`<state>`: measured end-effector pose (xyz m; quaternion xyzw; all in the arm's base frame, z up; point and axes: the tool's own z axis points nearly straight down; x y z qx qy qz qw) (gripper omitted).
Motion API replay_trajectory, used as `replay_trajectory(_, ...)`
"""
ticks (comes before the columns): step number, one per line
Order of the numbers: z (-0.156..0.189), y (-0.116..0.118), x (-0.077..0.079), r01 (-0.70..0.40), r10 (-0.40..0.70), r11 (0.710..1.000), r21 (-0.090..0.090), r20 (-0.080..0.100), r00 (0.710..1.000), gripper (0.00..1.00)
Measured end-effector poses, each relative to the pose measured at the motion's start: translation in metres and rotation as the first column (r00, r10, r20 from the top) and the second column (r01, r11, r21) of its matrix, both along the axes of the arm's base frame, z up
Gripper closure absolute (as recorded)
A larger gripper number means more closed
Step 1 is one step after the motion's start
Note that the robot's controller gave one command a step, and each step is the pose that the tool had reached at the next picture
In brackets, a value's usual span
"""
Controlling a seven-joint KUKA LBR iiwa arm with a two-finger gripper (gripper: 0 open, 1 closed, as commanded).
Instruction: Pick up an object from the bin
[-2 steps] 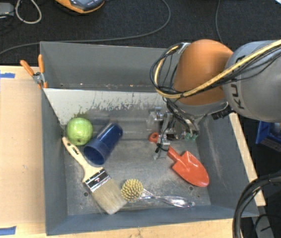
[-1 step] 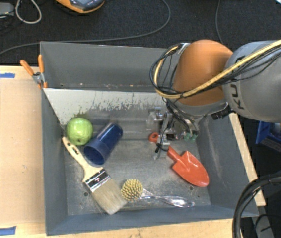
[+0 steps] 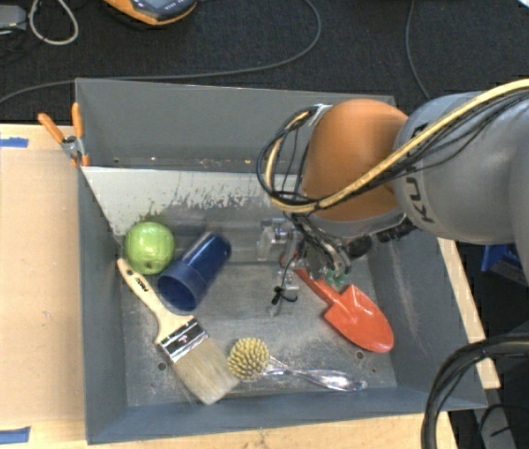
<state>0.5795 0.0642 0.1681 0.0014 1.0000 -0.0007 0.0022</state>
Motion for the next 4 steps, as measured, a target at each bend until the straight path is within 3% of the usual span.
replay_trajectory(1,-0.01,0.012,-0.004,-0.045,0.045,0.999,0.005,-0.018,0.999,0.0)
replay_trajectory(2,-0.012,0.009,-0.005,-0.247,0.247,0.969,0.004,-0.009,0.969,0.0)
replay_trajectory(3,-0.027,0.018,-0.005,-0.267,0.267,0.964,0.004,-0.012,0.964,0.0)
replay_trajectory(4,-0.077,0.02,-0.024,-0.308,0.308,0.951,0.005,-0.012,0.951,0.0)
